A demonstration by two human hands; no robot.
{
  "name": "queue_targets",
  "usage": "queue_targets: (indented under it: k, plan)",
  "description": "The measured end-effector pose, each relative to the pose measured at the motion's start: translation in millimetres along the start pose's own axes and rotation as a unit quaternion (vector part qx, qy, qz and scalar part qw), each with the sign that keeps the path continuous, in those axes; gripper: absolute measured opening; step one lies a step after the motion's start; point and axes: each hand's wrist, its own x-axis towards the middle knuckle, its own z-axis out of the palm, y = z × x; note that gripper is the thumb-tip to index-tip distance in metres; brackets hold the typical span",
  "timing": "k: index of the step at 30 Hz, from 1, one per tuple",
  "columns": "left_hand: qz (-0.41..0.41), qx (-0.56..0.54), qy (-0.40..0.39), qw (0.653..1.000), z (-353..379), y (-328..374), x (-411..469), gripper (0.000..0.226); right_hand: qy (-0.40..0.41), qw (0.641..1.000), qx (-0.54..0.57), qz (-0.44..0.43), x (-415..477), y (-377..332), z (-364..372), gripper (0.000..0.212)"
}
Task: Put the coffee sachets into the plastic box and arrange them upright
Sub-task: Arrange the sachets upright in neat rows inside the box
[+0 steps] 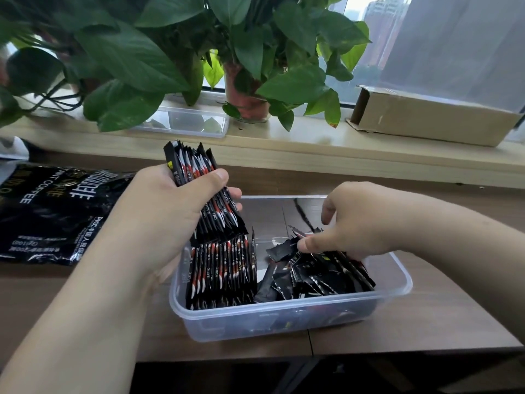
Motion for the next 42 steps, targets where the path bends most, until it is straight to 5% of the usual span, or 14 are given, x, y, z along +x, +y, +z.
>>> queue_targets:
  k: [6,13,20,28,36,39,42]
  plan:
    - [-0.006,-0.004,-0.004,1.000,1,1,-2,0.015,0.140,0.987,0.039,-0.066,15,4,25,0.015]
    - [-0.007,-0.011,-0.002,1.000,2,2,-3,0.014,0.151,0.974,-0.013,-0.168,17,-2,31,0.038]
    - [0.002,0.004,-0.003,1.000,0,0,0,0.014,0.234,0.944,-0.103,-0.207,20,-1,29,0.025]
    - [0.005,-0.003,-0.005,1.000,0,-2,2,0.012,0.318,0.928,0.073,-0.181,-7,10,-13,0.018]
    - [0.011,0.009,-0.004,1.000,0,-3,1,0.012,0.114,0.984,-0.136,-0.028,-9,8,11,0.031]
    - [0.009,0.004,-0.003,1.000,0,-3,0,0.013,0.124,0.978,-0.155,-0.066,-4,7,17,0.037]
    - [0.008,0.006,-0.005,1.000,0,-3,1,0.014,0.167,0.955,-0.122,-0.211,-9,4,12,0.020]
